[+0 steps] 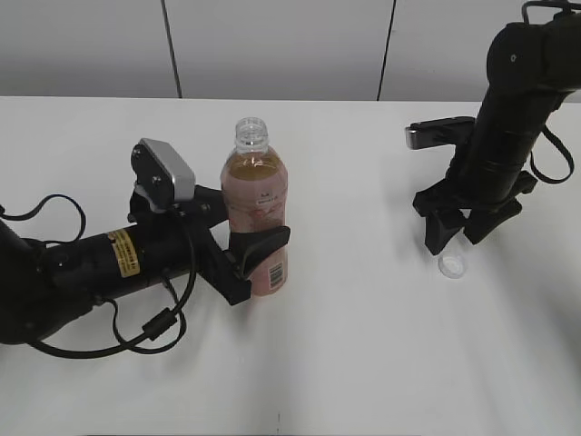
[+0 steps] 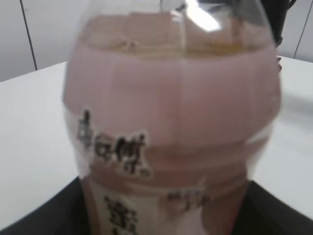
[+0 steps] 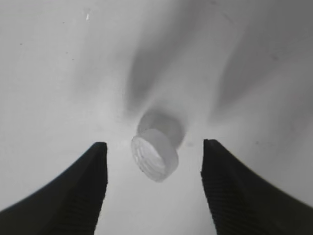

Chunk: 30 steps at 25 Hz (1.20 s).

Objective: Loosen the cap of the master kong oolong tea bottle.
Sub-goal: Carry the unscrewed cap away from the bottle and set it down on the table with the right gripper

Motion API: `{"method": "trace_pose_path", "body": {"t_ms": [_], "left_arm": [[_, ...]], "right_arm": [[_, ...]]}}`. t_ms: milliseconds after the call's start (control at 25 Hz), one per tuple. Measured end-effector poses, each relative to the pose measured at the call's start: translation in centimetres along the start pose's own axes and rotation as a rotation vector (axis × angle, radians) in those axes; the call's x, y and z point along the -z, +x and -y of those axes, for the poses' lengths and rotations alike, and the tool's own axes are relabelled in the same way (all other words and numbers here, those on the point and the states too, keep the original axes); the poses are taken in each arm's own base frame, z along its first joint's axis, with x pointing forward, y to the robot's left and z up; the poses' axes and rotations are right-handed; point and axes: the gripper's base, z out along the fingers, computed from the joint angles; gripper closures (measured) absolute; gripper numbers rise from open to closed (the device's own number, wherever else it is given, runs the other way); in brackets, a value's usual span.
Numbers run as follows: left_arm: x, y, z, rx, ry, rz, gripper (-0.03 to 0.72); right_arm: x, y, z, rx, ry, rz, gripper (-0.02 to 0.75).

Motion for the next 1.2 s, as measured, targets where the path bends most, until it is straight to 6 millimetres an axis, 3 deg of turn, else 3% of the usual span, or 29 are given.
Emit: {"method": "trace_pose_path", "body": {"t_ms": [400, 680, 1000, 1200], "left_arm": [[0.8, 0.6, 0.0, 0.020, -0.012, -0.019, 0.158], [3.1, 1.3, -1.0, 0.053, -0.061, -0.057, 0.152], [4.0, 1.0, -0.1, 0.031, -0.003, -0.071, 0.152], [6.2, 0.8, 0.0, 0.071, -0.084, -0.074, 0.152]], "right_arm": [[0.0, 0.0, -0.1, -0.011, -0.015, 0.004, 0.234], [1.4, 0.1, -0.3, -0.007, -0.010, 0.033, 0.234], [1.5, 0.4, -0.4, -0.021, -0.020, -0.003, 0.234], [1.5, 0.8, -0.6, -0.039, -0.033, -0.051, 0.234]]}}
